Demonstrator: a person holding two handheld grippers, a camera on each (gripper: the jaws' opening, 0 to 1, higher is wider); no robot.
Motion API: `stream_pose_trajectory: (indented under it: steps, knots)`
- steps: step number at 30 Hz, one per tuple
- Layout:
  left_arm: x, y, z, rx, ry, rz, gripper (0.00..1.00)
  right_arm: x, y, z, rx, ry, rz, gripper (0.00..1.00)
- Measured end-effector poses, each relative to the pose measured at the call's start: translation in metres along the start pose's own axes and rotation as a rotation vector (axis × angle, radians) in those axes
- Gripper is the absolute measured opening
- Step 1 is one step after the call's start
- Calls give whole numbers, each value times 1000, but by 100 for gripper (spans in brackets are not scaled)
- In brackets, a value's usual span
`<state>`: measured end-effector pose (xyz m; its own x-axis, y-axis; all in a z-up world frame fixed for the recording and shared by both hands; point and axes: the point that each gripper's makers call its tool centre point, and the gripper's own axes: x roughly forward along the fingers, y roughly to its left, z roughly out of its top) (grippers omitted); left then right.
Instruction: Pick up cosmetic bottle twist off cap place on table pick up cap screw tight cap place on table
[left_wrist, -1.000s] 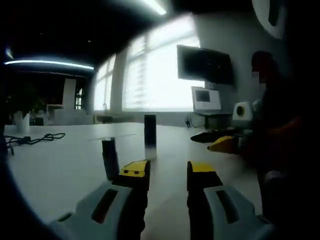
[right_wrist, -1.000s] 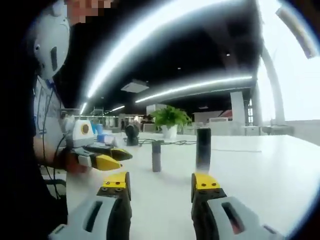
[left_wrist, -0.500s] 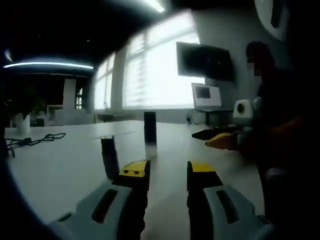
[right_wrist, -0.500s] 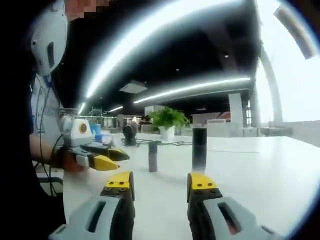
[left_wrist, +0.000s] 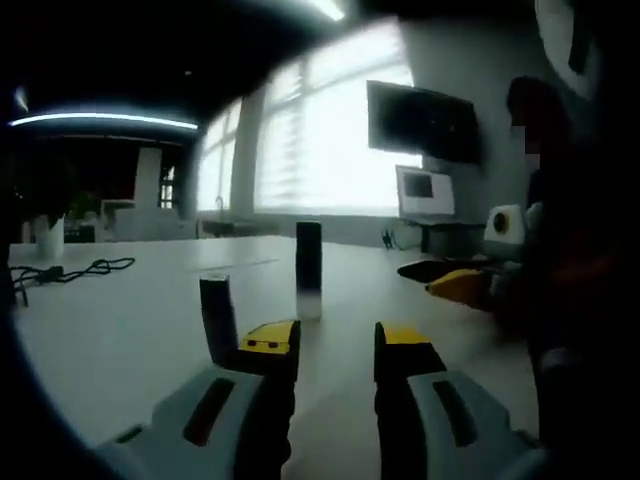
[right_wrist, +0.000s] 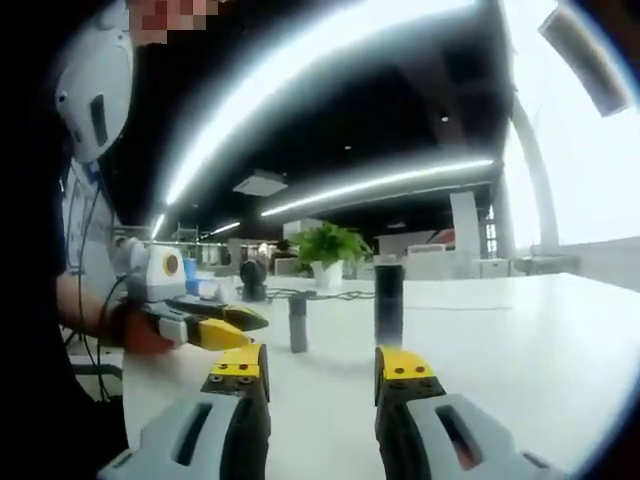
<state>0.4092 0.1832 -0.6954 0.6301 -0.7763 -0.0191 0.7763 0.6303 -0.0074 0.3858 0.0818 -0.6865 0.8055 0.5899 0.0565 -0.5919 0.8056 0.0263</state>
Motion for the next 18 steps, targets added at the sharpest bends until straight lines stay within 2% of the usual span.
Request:
stream_pose_trajectory:
  steps: [5,11,14,18]
  knots:
    - [13,1,-6,-1,19,15,21,-1,-2,2,9,-11,-12,35]
    - [33,6,-4,4,32,25,22,-1,-4,2,15,-16,-13,34]
    - [42,11,0,-7,19,48,22,-2,-4,3,20,-23,-13,34]
    - [51,10,0,-9,24,38,22,-2,-5,4,22,-30,-13,33]
